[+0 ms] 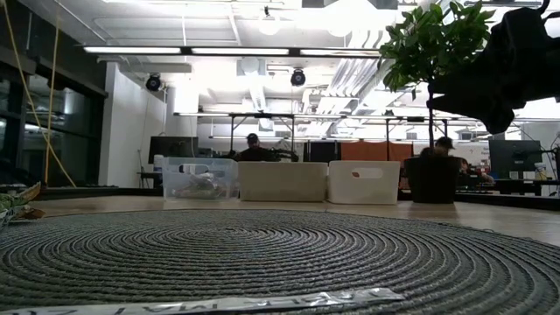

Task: Pick and place Granola Bars by type
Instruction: Put the blue granola bar into the gray bin

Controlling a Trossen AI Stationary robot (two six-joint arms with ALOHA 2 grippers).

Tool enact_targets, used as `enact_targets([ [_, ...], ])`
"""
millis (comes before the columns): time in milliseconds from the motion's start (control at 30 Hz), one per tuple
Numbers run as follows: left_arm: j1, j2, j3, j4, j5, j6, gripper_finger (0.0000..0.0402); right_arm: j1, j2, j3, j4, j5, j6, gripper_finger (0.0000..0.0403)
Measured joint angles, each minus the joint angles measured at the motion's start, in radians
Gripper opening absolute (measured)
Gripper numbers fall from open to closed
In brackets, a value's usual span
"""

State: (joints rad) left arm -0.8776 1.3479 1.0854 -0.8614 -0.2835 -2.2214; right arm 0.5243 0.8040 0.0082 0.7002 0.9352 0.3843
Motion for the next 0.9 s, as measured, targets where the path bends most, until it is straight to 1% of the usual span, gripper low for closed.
enact_targets([
  [167, 0.005, 0.090, 0.088, -0.054, 0.096, -0.088, 0.0192, 0.000, 0.000, 0.000, 0.000, 0.000, 0.000, 0.0165],
  [300, 0.024, 0.146, 0.106, -0.055, 0.187, -0.134, 0.0192, 0.000, 0.000, 0.000, -0.001, 0.000, 0.000, 0.0165],
  [400, 0.041, 0.186, 0.107, -0.054, 0.226, -0.158, 0.0192, 0.000, 0.000, 0.000, 0.000, -0.001, 0.000, 0.0165],
  [667, 0.074, 0.277, 0.107, -0.085, 0.243, -0.156, 0.0192, 0.000, 0.000, 0.000, -0.001, -0.029, 0.000, 0.0165],
  [900, 0.080, 0.354, 0.107, -0.103, 0.300, -0.143, 0.0192, 0.000, 0.000, 0.000, -0.001, -0.029, 0.051, 0.0165],
])
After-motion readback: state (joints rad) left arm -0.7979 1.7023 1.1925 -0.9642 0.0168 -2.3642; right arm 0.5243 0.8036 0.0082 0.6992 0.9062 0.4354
